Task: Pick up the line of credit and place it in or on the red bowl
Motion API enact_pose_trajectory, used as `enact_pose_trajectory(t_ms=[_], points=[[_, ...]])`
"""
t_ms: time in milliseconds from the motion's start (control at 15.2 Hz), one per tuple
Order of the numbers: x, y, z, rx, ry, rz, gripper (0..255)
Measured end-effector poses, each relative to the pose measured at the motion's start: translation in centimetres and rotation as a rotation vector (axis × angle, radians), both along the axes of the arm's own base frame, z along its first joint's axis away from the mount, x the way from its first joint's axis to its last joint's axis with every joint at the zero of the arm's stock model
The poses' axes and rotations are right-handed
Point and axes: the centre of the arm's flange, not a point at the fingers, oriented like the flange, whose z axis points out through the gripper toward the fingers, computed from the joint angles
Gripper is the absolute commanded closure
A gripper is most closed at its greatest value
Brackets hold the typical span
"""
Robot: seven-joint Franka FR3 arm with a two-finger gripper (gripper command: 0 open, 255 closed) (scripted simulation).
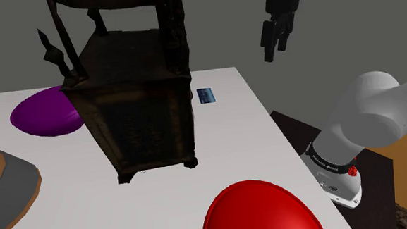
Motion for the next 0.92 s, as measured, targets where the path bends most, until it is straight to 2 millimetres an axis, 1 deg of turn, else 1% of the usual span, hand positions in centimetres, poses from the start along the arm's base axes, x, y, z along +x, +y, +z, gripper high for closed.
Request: enact_pose_trajectory(t_ms=[66,132,198,264,396,528,660,858,924], points=[[0.0,0.0,0.0,0.0,0.0,0.0,0],[0.5,0.3,-0.3,0.004,0.01,-0.016,0],[1.4,0.8,-0.6,0.01,0.026,-0.043,0],[2.7,1.2,-1.4,0.018,0.046,-0.074,0],[4.6,2.6,-2.4,0.035,0.089,-0.143,0],[7.0,3.2,-3.6,0.053,0.134,-0.217,0],[9.8,3.9,-5.4,0.07,0.18,-0.29,0],[13.2,4.7,-7.7,0.097,0.249,-0.401,0],[14.4,4.8,-8.7,0.106,0.272,-0.438,0]])
